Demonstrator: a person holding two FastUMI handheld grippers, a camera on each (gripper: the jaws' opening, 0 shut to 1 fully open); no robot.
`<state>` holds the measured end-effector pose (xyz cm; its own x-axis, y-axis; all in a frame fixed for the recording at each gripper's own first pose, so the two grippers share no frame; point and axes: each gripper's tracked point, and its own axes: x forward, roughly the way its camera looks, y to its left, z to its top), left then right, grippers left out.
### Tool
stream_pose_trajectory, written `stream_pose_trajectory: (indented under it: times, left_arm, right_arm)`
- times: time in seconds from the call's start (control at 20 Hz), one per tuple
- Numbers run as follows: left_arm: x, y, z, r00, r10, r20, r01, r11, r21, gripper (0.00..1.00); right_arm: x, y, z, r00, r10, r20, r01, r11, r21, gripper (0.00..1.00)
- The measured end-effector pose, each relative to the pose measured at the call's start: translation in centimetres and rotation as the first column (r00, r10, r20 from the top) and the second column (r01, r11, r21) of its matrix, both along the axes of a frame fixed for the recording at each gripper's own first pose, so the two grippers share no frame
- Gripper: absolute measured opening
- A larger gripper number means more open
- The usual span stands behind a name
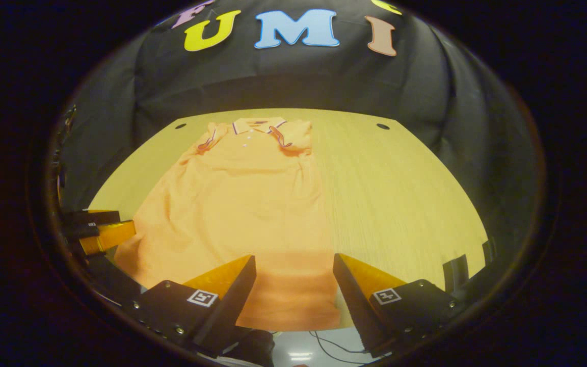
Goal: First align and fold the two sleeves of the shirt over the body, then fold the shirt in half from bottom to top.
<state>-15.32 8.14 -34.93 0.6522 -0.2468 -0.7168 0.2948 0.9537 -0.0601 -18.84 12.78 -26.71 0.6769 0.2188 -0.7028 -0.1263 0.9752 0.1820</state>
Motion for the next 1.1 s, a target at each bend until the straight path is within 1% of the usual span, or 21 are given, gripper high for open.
stream_pose_trajectory:
  times: [0.2,0.35,0.5,0.75,0.85,0.9,0.95,1.1]
  left_arm:
    - [-2.8,1.0,-1.0,1.000,-0.007,-0.020,0.007,1.000,-0.007,0.96]
    - [-4.4,1.6,-1.8,1.000,0.000,-0.031,0.000,1.000,0.005,0.95]
    - [-5.8,1.5,-2.2,0.999,0.000,-0.036,0.000,1.000,-0.001,0.95]
    - [-6.4,1.2,-2.6,1.000,-0.003,0.004,0.002,1.000,0.015,0.96]
    - [-6.4,1.2,-2.9,1.000,-0.006,0.018,0.005,0.999,0.039,0.95]
    - [-6.4,1.2,-3.0,1.000,-0.009,0.019,0.008,0.998,0.056,0.96]
    - [-6.4,1.1,-3.2,1.000,-0.016,0.019,0.014,0.997,0.072,0.95]
    - [-6.0,0.9,-3.1,1.000,0.010,0.020,-0.011,0.998,0.067,0.95]
  right_arm:
    - [-2.0,-0.9,-1.8,0.999,0.004,-0.045,-0.005,1.000,-0.018,0.94]
    - [-3.7,-1.3,-2.9,0.997,0.002,-0.075,-0.004,1.000,-0.020,0.94]
    - [-4.5,-1.3,-3.4,0.996,0.006,-0.091,-0.008,1.000,-0.020,0.94]
    - [-5.5,-0.6,-3.8,0.995,0.027,-0.099,-0.027,1.000,-0.004,0.95]
    - [-5.6,-0.6,-3.7,0.995,0.030,-0.094,-0.030,1.000,-0.005,0.95]
    - [-5.6,-0.5,-3.6,0.995,0.031,-0.094,-0.031,1.000,0.004,0.95]
    - [-5.6,-0.2,-3.8,0.995,0.032,-0.100,-0.030,0.999,0.018,0.94]
    - [-5.6,-0.3,-3.7,0.995,0.028,-0.094,-0.026,0.999,0.026,0.90]
